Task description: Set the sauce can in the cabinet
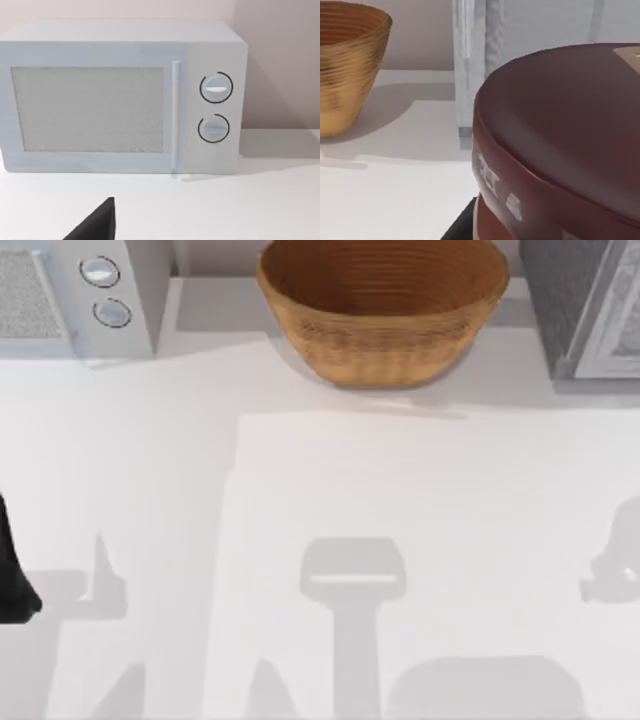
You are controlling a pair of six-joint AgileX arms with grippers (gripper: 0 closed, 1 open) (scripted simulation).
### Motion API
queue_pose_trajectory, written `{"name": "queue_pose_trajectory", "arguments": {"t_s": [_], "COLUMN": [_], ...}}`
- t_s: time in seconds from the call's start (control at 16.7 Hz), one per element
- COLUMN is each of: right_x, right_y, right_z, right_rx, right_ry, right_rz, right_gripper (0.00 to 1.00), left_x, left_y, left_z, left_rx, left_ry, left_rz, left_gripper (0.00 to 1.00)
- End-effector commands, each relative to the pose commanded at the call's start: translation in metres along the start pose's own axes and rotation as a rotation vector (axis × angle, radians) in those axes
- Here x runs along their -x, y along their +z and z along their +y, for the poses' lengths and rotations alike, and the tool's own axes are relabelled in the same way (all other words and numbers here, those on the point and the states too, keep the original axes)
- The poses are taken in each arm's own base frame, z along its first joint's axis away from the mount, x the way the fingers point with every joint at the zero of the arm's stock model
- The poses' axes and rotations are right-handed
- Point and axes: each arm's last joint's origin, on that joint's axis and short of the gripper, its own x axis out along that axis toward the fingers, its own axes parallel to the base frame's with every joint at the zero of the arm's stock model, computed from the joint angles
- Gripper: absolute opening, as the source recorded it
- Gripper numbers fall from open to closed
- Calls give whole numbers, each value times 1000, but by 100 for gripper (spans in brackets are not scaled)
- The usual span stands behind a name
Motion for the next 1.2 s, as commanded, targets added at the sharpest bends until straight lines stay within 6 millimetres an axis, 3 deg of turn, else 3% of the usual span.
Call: {"name": "queue_pose_trajectory", "arguments": {"t_s": [0.18, 0.3, 0.48, 0.66, 0.78, 0.9, 1.2], "right_x": [-6, -5, 21, 40, 27, 1, -54], "right_y": [64, 123, 224, 293, 321, 338, 348], "right_z": [3, 6, 9, 12, 17, 23, 39], "right_rx": [5, 4, -14, -30, -33, -31, -15], "right_ry": [-4, -3, 4, 8, 4, -3, 0], "right_rz": [22, -53, -286, -426, -416, -370, -232], "right_gripper": [0, 0, 0, 0, 0, 0, 0], "left_x": [0, 0, 0, 0, 0, 0, 0], "left_y": [0, 0, 0, 0, 0, 0, 0], "left_z": [0, 0, 0, 0, 0, 0, 0], "left_rx": [0, 0, 0, 0, 0, 0, 0], "left_ry": [0, 0, 0, 0, 0, 0, 0], "left_rz": [0, 0, 0, 0, 0, 0, 0], "left_gripper": [100, 100, 100, 100, 100, 100, 100]}}
